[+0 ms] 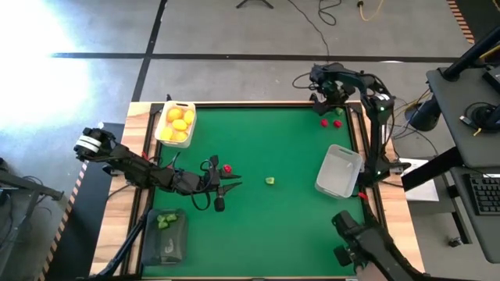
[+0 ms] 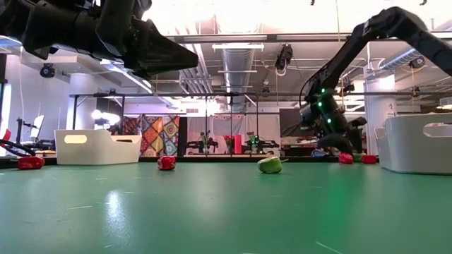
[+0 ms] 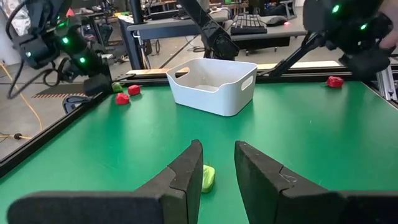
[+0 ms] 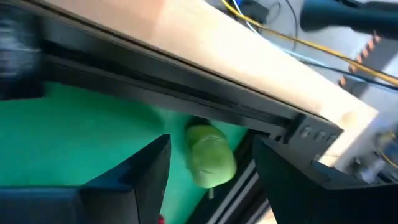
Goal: Sort produce into baskets
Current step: Put the green chili peppers into the black bin, then put the red chili pepper into the gray bin
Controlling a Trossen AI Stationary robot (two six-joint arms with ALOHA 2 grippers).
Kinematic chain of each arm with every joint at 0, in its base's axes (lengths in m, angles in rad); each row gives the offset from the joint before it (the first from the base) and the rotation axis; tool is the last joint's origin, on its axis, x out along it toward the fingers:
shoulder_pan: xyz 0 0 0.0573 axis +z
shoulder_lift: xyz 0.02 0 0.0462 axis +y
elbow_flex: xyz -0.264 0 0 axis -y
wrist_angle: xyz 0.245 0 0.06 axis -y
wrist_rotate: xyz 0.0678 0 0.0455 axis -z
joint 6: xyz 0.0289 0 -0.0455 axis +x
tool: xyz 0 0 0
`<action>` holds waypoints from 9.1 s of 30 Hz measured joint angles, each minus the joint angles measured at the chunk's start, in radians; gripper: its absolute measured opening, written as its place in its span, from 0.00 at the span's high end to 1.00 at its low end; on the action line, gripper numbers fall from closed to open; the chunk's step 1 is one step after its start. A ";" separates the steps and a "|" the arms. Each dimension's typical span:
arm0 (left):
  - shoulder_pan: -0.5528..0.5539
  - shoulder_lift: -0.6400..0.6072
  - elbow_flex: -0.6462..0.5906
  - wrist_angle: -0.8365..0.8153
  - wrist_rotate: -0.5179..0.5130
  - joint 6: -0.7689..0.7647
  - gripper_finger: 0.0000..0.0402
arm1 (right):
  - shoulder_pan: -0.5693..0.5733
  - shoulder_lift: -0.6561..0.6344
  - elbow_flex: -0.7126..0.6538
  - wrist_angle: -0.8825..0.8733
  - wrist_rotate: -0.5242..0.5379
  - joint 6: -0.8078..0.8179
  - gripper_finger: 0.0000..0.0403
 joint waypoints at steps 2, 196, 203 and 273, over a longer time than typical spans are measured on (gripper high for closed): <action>0.000 0.000 0.000 0.000 0.000 0.000 0.81 | 0.000 0.033 0.030 -0.043 0.016 0.013 0.45; 0.003 0.000 0.000 0.294 -0.003 0.393 0.81 | 2.032 -0.199 -0.461 0.288 -1.133 1.501 0.28; 0.003 0.000 0.000 0.307 -0.003 0.393 0.81 | 2.036 -0.201 -0.477 0.286 -1.200 1.502 0.31; -0.052 -0.113 0.000 0.188 -0.077 0.398 0.81 | 0.982 -0.731 -0.689 -0.098 -0.315 0.692 0.79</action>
